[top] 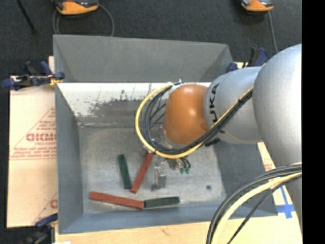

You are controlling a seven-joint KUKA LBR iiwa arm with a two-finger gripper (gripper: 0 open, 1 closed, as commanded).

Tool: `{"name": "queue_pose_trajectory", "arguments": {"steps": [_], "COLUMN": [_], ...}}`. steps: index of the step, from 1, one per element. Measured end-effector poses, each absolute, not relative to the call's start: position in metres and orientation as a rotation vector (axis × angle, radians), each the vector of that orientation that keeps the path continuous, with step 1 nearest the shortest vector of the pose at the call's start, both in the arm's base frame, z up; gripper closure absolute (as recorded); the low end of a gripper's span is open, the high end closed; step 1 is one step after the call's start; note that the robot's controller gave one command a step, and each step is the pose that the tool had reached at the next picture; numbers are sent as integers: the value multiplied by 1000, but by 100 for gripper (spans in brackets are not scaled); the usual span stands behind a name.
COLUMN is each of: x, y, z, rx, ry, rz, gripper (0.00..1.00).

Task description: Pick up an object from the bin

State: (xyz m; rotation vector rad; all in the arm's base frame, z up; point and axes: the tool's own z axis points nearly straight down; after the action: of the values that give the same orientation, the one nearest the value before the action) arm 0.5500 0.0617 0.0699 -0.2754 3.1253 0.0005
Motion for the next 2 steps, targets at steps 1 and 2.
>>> {"name": "queue_pose_trajectory", "arguments": {"steps": [1,2], "x": [550,611], "y": [63,-6], "z": [71,75], "rx": [-273,-591], "ry": [3124,3077], "rz": [3,-8], "gripper": [100,100]}}
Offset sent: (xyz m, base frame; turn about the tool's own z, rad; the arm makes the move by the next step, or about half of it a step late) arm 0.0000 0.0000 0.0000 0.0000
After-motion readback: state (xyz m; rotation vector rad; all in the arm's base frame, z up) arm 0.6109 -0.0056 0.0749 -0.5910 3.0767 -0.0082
